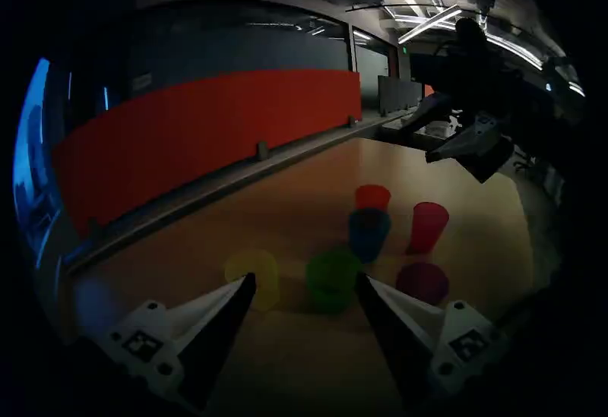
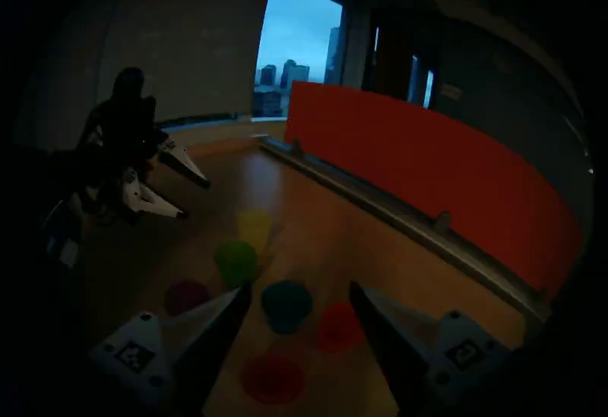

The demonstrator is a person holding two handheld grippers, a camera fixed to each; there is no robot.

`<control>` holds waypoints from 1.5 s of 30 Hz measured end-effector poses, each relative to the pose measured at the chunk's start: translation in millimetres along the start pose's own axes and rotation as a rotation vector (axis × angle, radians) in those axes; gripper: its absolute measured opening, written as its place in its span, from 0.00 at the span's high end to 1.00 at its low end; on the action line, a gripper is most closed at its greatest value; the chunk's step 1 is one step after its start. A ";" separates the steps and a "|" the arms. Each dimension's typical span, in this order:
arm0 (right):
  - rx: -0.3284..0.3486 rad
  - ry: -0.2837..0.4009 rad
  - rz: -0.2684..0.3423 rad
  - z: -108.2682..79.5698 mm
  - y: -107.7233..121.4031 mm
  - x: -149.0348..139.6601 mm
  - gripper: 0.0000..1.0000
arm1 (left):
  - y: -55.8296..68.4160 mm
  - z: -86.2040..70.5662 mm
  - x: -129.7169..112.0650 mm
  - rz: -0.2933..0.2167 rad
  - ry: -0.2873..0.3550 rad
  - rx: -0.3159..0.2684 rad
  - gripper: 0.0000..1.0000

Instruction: Pour water

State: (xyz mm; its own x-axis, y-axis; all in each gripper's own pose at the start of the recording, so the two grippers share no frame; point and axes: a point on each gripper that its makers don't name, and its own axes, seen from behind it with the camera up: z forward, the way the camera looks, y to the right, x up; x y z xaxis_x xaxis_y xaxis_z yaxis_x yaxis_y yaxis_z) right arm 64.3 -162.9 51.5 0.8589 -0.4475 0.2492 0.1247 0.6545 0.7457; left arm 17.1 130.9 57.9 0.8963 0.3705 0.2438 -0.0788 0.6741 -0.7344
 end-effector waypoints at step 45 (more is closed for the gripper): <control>0.118 -0.221 -0.044 59.4 -6.4 -65.4 0.01 | 38.1 79.2 -60.0 0.012 -0.176 -0.152 0.06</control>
State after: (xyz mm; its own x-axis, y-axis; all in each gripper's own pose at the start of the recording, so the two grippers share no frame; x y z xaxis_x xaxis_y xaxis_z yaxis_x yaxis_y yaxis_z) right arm -22.2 -174.1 67.1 0.7227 -0.6050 0.3342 0.0900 0.5618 0.8224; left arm -74.3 184.9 65.4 0.8048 0.4926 0.3310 -0.0105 0.5694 -0.8220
